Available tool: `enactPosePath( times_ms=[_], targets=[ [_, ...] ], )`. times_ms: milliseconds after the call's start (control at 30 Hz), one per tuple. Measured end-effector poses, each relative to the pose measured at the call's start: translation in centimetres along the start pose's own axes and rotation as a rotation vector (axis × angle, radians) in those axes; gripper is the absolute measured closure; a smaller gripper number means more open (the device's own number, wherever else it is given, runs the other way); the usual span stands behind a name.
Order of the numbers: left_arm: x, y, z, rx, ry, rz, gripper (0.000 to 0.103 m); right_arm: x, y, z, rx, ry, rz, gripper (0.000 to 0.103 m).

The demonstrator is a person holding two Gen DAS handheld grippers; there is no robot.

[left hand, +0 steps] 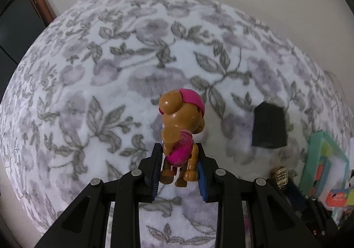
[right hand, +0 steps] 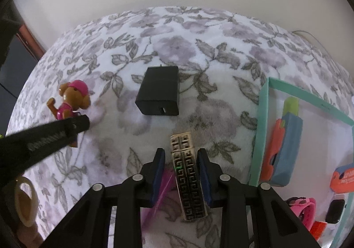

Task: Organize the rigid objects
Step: 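Lift dog figure and gold bar and carry both over the tray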

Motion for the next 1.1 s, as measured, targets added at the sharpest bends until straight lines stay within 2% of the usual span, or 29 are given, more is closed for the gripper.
enactPosePath(
  times_ms=[200,733,1100],
  targets=[
    [-2.8,0.6,0.7,0.005,-0.027,0.058,0.073,-1.9,1.0,-0.1,-0.015,0.003,0.048,0.081],
    [-6.7,0.9,2.1,0.017,-0.064,0.122,0.073,-5.6,1.8,1.2,0.028,0.007,0.118,0.081],
    [-15.4,-1.5,5.3,0.078,-0.169,0.233,0.073,-13.7,1.4,3.3,0.11,-0.004,0.216,0.081]
  ],
)
Point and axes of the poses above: each gripper's, at about its wrist camera, not at the fingertips, and x roughly the way its jaws point, z to its right, y to its top, the point moved 9 cm from there along x, roughly the way its jaws point, and after that the axes turned 9 degrees about -x, right-handed, at the moved point
